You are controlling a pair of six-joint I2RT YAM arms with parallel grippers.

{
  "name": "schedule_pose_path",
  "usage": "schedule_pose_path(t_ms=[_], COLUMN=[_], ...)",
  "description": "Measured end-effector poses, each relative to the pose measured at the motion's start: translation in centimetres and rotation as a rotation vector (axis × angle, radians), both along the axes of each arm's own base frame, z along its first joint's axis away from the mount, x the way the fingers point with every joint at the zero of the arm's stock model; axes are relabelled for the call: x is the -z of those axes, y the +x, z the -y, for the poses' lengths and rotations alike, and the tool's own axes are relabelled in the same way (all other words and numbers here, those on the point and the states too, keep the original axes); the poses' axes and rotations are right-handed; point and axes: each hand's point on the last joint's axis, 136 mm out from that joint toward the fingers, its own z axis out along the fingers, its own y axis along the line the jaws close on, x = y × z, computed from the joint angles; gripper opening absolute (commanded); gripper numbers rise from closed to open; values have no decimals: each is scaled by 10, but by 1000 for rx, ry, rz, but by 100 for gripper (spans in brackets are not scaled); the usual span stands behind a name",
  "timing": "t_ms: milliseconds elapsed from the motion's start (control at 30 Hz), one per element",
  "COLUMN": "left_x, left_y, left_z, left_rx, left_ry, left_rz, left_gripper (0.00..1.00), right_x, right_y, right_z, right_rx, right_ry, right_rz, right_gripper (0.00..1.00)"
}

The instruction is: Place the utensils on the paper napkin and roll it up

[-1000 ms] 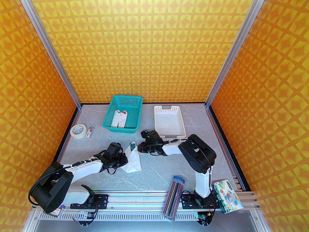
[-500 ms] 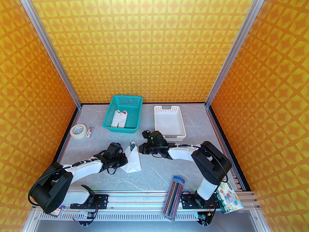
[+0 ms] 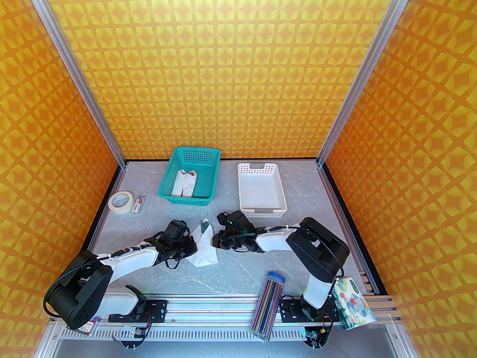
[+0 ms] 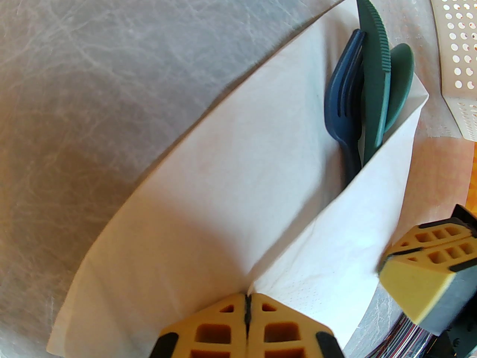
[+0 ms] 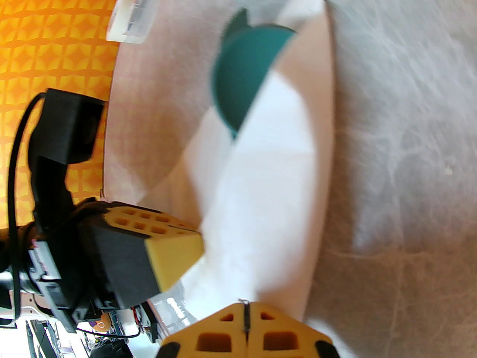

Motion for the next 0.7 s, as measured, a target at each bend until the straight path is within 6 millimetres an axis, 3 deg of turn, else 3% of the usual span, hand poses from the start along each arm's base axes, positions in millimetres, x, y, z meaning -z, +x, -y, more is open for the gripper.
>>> schedule_pose_path(t_ms=[467,700], left_x=[0,0], left_y=[0,0], left_z=[0,0], left_rx=[0,0], left_ry=[2,2], left_rz=[-3,-3], left_gripper=[0,0], right_x=[13,-2], right_y=[-9,-20], right_z=[13,24], right_rx=[12,8], right_ry=[-49,-69], right_rz=[-21,-20], right_gripper=[0,0])
